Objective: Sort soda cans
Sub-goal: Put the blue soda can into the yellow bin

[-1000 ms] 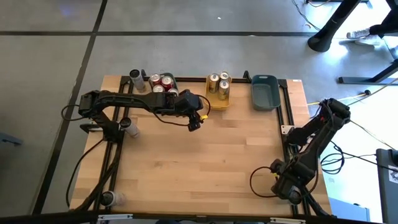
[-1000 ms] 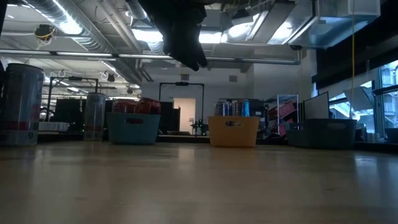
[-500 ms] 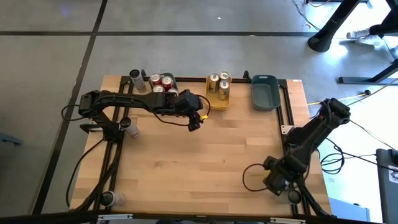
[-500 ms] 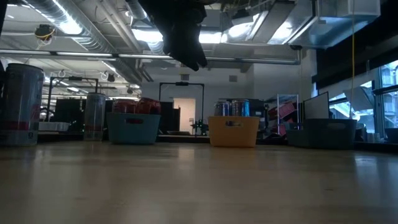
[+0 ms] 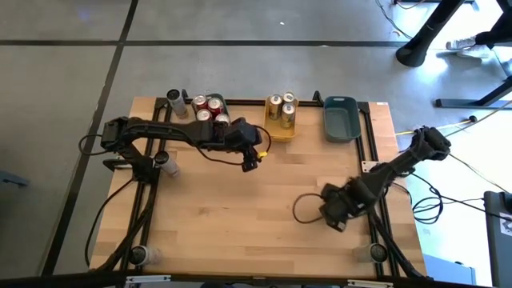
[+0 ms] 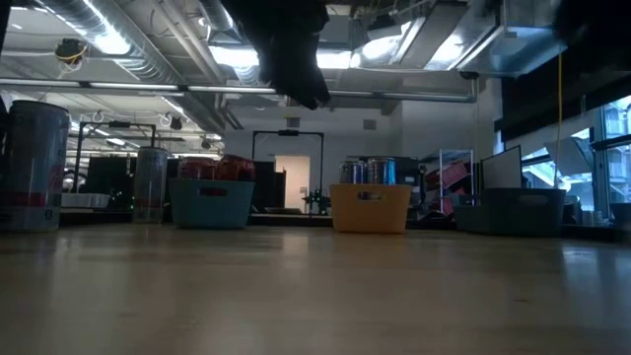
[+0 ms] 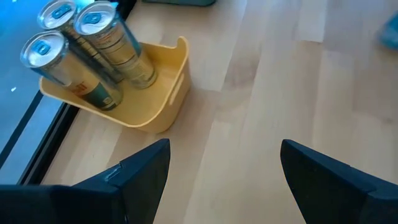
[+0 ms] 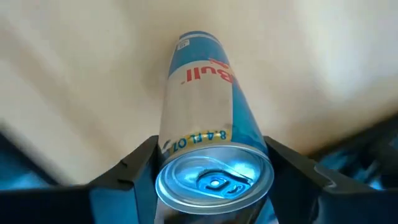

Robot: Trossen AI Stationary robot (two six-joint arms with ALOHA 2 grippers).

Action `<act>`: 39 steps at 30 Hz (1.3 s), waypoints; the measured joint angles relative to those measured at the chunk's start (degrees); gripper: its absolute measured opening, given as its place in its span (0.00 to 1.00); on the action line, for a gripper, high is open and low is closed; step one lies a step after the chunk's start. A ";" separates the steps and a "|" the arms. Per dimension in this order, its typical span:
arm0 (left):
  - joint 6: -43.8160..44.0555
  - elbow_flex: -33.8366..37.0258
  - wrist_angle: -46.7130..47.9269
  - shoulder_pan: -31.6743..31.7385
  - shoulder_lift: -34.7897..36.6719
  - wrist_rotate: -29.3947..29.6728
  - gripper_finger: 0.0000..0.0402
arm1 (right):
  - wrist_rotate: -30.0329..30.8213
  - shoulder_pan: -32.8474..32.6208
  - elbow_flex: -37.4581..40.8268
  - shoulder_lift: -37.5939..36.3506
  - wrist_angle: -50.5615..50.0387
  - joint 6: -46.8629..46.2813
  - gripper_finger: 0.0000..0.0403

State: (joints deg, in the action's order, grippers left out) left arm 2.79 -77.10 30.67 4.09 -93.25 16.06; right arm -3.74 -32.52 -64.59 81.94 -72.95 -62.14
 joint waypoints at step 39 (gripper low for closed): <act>4.87 18.60 -28.95 -2.27 -0.89 -10.78 0.73 | 30.62 15.02 -3.79 -0.04 34.56 49.32 0.54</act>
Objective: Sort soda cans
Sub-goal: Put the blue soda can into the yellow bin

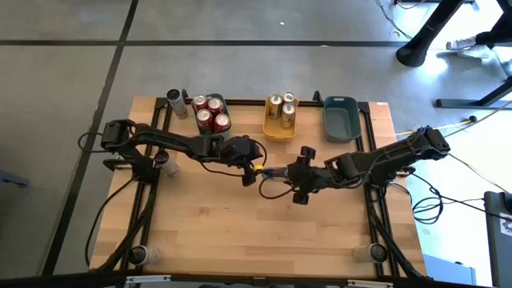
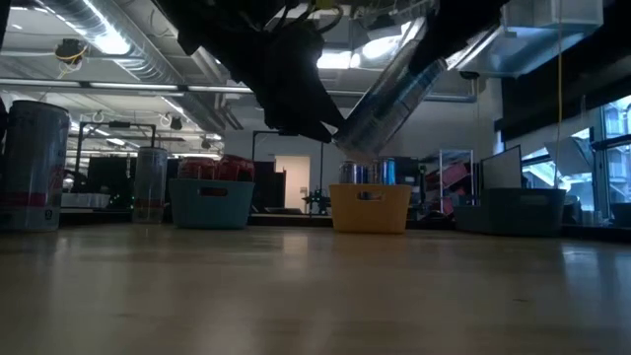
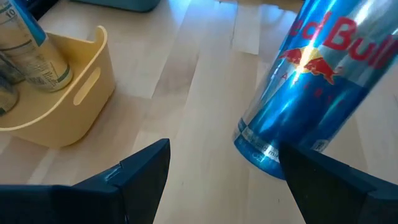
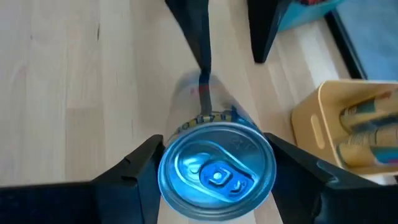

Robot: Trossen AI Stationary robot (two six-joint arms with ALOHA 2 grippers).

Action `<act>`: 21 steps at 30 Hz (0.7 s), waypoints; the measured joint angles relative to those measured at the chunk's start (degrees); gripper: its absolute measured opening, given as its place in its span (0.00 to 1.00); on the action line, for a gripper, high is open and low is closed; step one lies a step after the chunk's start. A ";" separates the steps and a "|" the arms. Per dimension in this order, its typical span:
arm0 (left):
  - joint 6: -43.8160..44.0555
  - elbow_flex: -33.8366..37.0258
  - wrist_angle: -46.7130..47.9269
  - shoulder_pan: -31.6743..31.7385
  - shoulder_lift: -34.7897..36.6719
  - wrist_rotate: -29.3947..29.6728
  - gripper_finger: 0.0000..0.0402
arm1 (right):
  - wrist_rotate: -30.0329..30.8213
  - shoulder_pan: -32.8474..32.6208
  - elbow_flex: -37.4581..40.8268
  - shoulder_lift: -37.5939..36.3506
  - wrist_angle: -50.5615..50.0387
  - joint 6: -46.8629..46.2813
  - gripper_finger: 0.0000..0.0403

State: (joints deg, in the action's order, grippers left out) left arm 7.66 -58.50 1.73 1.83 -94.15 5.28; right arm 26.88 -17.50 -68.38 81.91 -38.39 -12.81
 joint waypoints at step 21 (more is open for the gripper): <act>0.72 0.07 0.12 0.24 -0.37 0.99 0.73 | -2.17 6.70 -0.09 0.00 11.53 8.14 0.54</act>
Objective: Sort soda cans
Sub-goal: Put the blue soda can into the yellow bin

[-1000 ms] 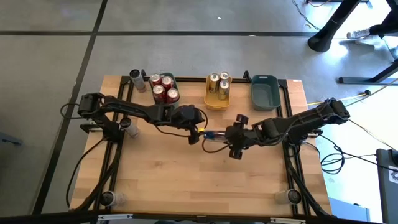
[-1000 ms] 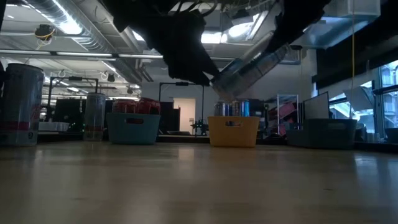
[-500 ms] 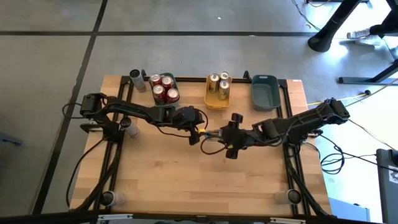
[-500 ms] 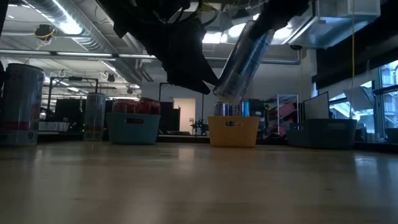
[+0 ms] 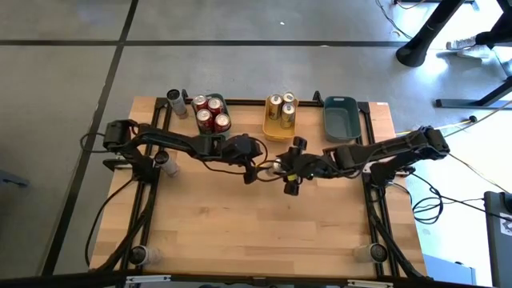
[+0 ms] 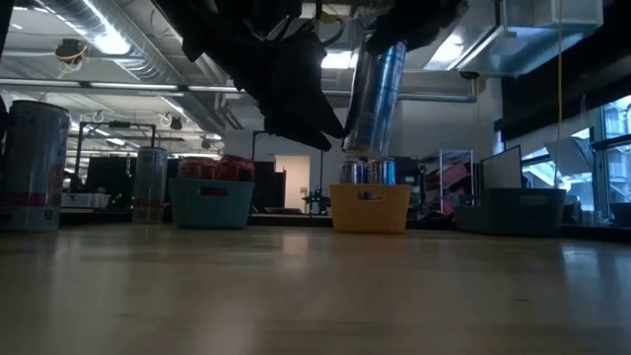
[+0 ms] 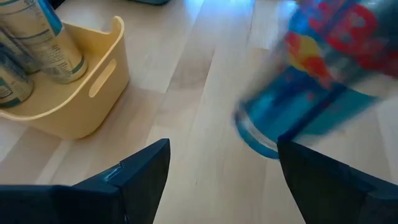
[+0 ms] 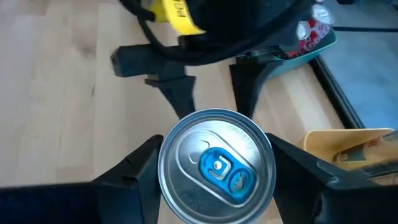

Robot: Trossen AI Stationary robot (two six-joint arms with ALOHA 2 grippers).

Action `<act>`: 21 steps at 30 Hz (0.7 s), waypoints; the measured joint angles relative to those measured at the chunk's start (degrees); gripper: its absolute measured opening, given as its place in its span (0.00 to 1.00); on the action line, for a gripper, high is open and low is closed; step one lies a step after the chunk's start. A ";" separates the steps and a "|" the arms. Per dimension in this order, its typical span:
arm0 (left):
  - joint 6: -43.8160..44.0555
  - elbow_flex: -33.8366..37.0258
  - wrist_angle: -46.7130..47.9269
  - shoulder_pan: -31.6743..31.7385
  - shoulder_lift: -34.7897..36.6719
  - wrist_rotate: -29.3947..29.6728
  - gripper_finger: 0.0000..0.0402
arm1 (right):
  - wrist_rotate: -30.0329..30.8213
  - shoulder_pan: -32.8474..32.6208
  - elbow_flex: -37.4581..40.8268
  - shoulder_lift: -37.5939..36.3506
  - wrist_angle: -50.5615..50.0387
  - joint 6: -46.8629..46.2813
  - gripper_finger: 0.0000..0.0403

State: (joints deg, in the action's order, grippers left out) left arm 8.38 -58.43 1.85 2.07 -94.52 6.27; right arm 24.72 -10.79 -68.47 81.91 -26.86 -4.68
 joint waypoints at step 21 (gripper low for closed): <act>-2.98 -0.14 14.39 2.67 15.75 12.96 0.73 | -3.97 25.91 -0.11 4.43 6.93 10.18 0.54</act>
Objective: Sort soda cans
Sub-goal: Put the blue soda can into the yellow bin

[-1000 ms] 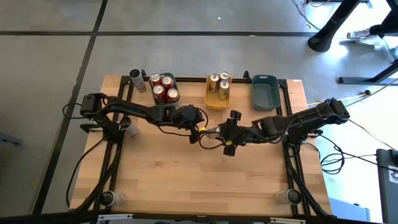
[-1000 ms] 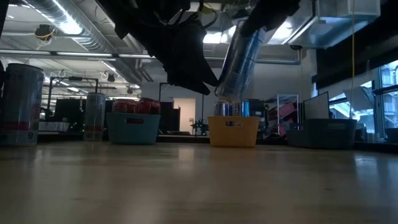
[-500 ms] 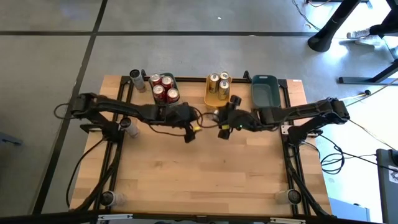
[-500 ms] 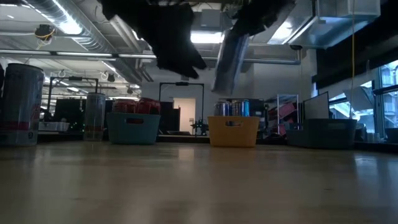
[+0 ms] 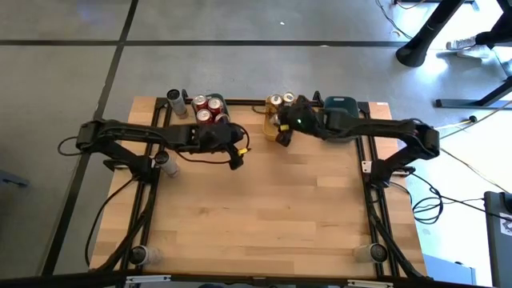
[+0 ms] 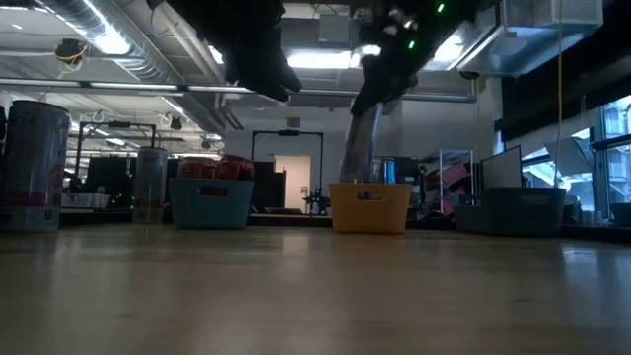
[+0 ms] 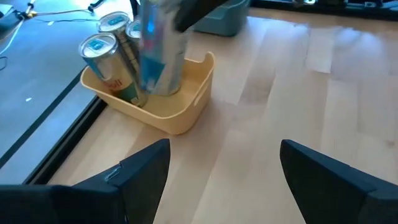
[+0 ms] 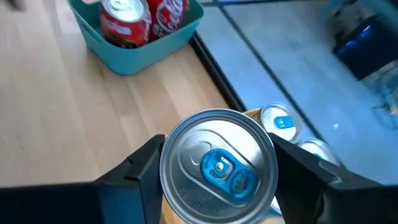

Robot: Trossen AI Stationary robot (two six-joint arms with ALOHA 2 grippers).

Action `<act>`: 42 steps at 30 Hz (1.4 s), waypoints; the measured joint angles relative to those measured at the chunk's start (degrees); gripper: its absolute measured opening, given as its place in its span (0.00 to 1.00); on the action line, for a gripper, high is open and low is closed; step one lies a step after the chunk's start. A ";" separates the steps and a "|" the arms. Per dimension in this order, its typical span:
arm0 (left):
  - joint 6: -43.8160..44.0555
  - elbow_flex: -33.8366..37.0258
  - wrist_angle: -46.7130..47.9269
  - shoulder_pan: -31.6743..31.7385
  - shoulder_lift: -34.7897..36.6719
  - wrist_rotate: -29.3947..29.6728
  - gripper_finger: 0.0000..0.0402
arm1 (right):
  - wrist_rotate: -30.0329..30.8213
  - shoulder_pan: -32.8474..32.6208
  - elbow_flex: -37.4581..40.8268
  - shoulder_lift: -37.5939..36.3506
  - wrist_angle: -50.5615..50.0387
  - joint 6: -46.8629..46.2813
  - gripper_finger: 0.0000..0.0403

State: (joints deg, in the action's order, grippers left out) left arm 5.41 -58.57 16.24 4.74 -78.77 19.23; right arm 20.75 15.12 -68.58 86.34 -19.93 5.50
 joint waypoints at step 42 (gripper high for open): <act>0.62 0.09 -0.03 0.24 -0.89 -0.01 0.73 | -9.36 10.42 0.11 7.88 4.37 2.27 0.72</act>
State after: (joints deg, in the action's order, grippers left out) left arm 6.02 -58.49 16.21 4.97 -79.66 19.22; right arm 11.39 25.54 -68.47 94.22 -15.55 7.77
